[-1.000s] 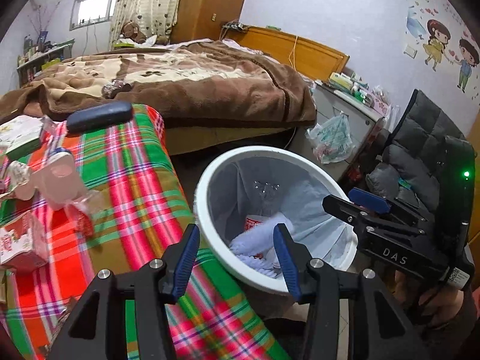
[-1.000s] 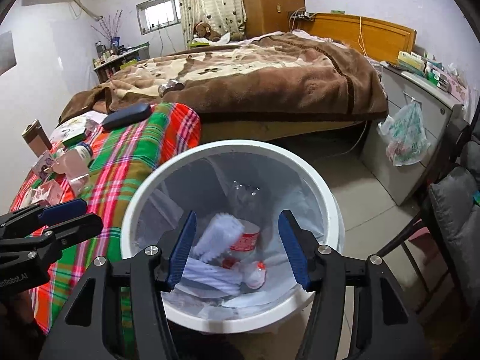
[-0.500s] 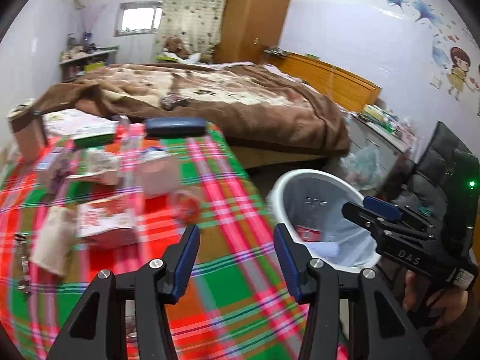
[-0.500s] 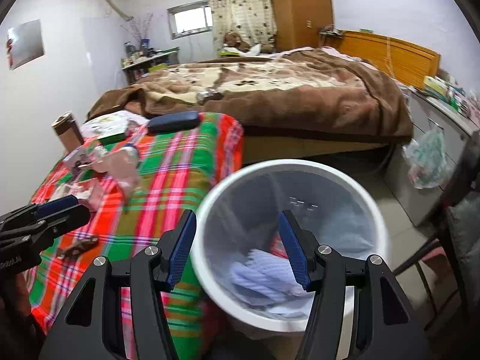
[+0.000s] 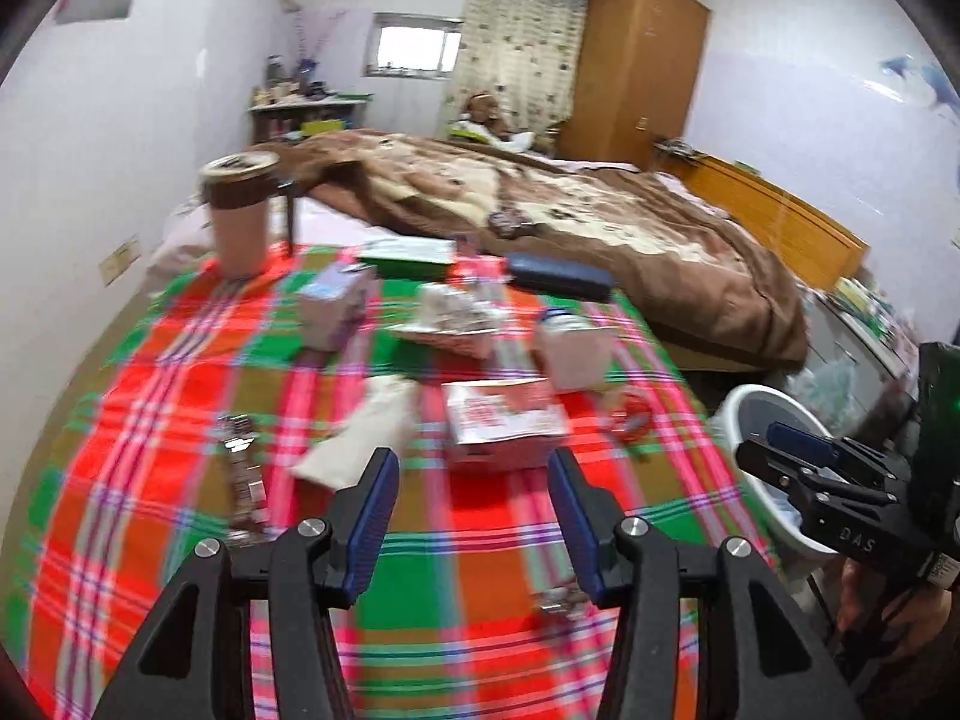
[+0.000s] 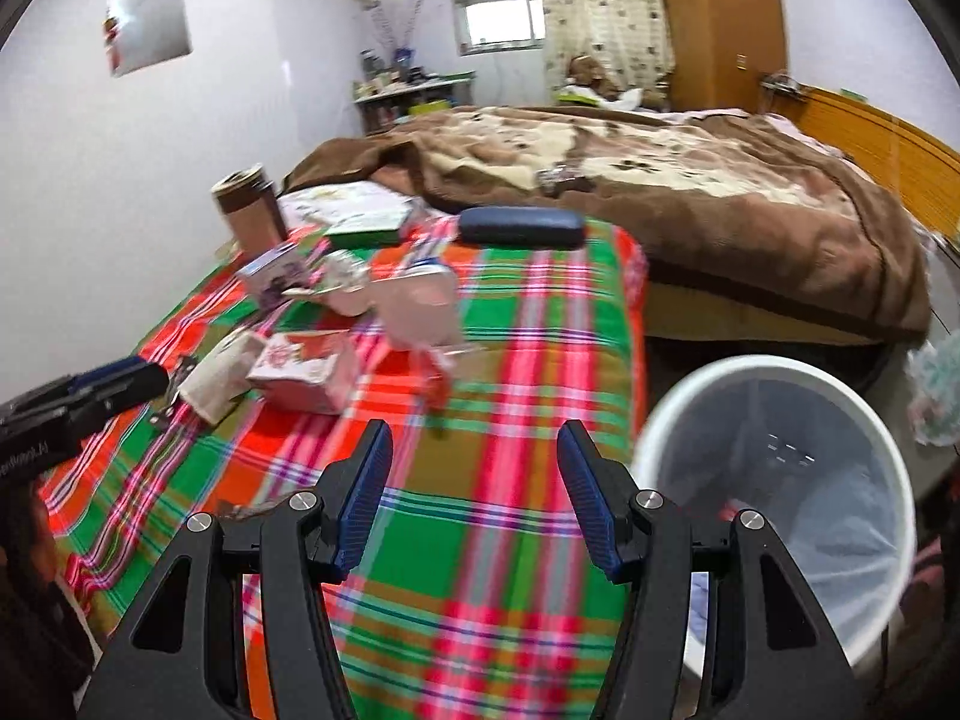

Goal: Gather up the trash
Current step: 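Move both tools back toward the brown snack wrapper on the bed, then grasp the brown snack wrapper with the right gripper and lift it, then carry the brown wrapper over the white bin and open the right gripper, then move both tools back over the bed toward the tissue pack and cup, then grasp the white tissue pack with the left gripper while the right gripper grasps the clear cup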

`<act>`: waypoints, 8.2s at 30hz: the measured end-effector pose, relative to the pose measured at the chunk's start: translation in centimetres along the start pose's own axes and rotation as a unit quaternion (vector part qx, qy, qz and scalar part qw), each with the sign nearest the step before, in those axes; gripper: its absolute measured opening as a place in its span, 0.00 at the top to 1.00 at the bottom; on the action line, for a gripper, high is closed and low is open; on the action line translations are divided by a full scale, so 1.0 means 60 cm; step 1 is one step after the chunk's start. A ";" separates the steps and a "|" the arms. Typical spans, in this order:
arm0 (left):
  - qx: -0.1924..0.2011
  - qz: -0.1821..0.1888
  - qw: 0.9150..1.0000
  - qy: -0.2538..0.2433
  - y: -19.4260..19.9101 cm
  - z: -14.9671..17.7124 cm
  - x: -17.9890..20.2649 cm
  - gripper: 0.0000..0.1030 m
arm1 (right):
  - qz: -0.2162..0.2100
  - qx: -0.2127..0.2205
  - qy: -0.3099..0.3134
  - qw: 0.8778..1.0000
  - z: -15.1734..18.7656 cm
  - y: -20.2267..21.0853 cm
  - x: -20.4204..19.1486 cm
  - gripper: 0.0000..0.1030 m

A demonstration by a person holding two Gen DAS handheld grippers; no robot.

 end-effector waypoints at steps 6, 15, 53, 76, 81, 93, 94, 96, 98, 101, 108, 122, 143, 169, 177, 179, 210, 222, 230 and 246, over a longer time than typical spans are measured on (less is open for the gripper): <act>-0.017 -0.027 0.999 0.026 -0.004 0.030 -0.074 0.47 | -0.007 -0.026 0.007 1.000 0.015 -0.023 -0.025 0.43; -0.042 -0.036 0.997 0.053 -0.026 0.072 -0.138 0.47 | -0.006 -0.057 0.002 0.998 0.058 -0.037 -0.071 0.43; -0.093 -0.036 0.992 0.072 -0.121 0.064 -0.206 0.47 | 0.022 -0.099 0.018 0.995 0.094 -0.088 -0.123 0.75; -0.089 -0.061 0.992 0.070 -0.125 0.065 -0.217 0.79 | -0.002 -0.098 0.002 0.995 0.090 -0.087 -0.117 0.85; -0.073 -0.060 0.993 0.067 -0.097 0.064 -0.206 0.79 | -0.012 -0.085 0.005 0.996 0.086 -0.075 -0.123 0.85; -0.036 -0.041 0.998 0.038 -0.021 0.046 -0.141 0.79 | -0.022 -0.053 -0.006 0.998 0.067 -0.036 -0.115 0.85; -0.033 -0.038 0.998 0.034 -0.016 0.044 -0.132 0.79 | -0.023 -0.051 -0.007 0.998 0.066 -0.033 -0.113 0.85; -0.027 -0.032 0.999 0.025 -0.006 0.037 -0.113 0.79 | -0.022 -0.045 -0.009 0.999 0.062 -0.025 -0.107 0.85; -0.020 -0.025 0.999 0.014 0.004 0.030 -0.091 0.79 | -0.021 -0.041 -0.012 0.999 0.059 -0.019 -0.101 0.85; -0.015 -0.015 1.000 0.003 0.012 0.021 -0.065 0.79 | -0.019 -0.031 -0.017 0.999 0.053 -0.007 -0.089 0.85; -0.004 0.017 0.999 -0.028 0.015 -0.003 0.014 0.79 | -0.007 -0.012 -0.037 0.999 0.043 0.024 -0.043 0.85; 0.001 0.088 0.992 -0.085 -0.012 -0.030 0.180 0.79 | 0.033 0.018 -0.076 0.996 0.028 0.072 0.065 0.85; -0.033 0.204 0.967 -0.150 -0.095 -0.045 0.430 0.79 | 0.112 0.021 -0.126 0.985 0.021 0.099 0.230 0.84; -0.080 0.220 0.958 -0.166 -0.180 -0.026 0.510 0.65 | 0.171 -0.036 -0.130 0.976 0.042 0.068 0.315 0.51; -0.067 0.207 0.964 -0.151 -0.155 -0.033 0.474 0.64 | 0.166 -0.020 -0.130 0.977 0.036 0.082 0.297 0.50; -0.062 0.203 0.966 -0.147 -0.147 -0.034 0.460 0.64 | 0.163 -0.018 -0.129 0.978 0.036 0.083 0.291 0.50; -0.010 0.053 0.997 -0.056 -0.031 -0.030 0.134 0.64 | 0.059 0.004 -0.049 0.997 -0.004 0.044 0.077 0.50; -0.021 0.003 1.000 -0.015 -0.030 -0.002 -0.001 0.51 | 0.036 -0.012 -0.022 0.999 -0.014 0.004 0.012 0.50; -0.045 -0.014 0.999 -0.007 -0.057 0.012 -0.049 0.51 | 0.015 -0.035 -0.051 0.998 -0.031 -0.042 -0.012 0.50; -0.068 -0.023 0.997 -0.024 -0.135 -0.007 -0.069 0.51 | 0.050 -0.067 -0.069 0.994 -0.040 -0.130 -0.014 0.50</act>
Point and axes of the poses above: each gripper's, at about its wrist camera, not at the fingertips, and y roughly against the way its jaws point, x to its right, z to its underside, the point moved 5 cm from there along -y, roughly the way its jaws point, and after that the axes turned 10 degrees about -y, right-handed, at the moved point
